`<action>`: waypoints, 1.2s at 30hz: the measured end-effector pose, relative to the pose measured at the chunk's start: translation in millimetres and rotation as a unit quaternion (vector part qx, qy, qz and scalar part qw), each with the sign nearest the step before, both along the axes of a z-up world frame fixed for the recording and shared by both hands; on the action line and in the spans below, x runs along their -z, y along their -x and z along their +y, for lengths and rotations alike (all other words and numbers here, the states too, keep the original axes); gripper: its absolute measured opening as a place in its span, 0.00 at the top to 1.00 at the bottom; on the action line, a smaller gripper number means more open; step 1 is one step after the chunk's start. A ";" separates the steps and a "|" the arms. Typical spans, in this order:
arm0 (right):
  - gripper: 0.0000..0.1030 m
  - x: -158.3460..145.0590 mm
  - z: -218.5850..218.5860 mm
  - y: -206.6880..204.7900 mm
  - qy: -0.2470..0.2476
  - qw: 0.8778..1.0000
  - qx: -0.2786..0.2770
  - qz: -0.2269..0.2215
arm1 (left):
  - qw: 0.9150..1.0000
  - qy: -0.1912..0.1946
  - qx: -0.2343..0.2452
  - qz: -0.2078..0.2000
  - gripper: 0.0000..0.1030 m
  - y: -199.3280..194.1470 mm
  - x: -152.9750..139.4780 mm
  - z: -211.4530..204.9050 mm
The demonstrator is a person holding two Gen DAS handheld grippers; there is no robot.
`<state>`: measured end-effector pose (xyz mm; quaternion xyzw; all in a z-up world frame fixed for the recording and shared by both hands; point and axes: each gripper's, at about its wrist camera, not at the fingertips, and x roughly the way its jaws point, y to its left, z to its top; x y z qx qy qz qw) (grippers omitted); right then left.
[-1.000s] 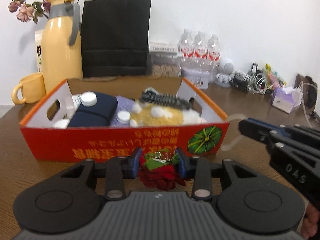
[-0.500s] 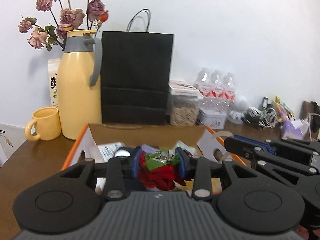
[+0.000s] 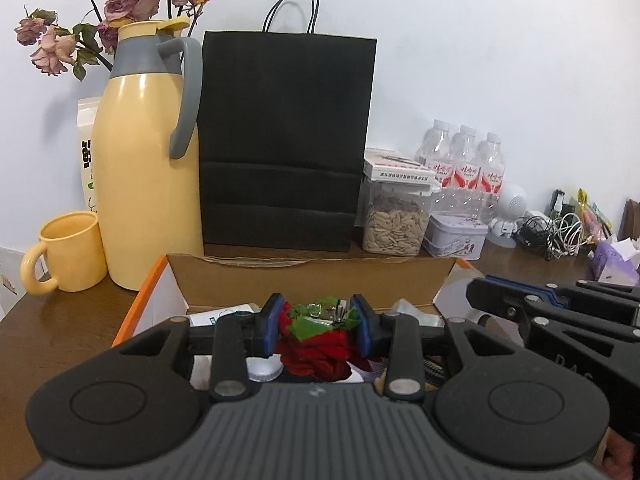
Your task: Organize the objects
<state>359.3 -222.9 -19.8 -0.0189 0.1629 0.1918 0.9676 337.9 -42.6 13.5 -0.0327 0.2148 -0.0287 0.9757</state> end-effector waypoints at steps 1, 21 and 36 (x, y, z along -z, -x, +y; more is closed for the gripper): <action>0.94 1.8 -0.2 -0.1 0.003 1.000 -0.002 0.004 | 1.000 -0.001 -0.003 0.001 0.63 -0.5 1.5 0.9; 0.00 5.7 -8.5 0.1 0.005 0.999 0.025 0.024 | 0.998 -0.022 -0.047 -0.047 0.00 20.9 -1.6 10.1; 0.00 -18.8 -0.7 57.9 0.006 1.000 0.027 -0.009 | 0.998 0.002 -0.040 -0.056 0.00 77.8 -26.0 27.4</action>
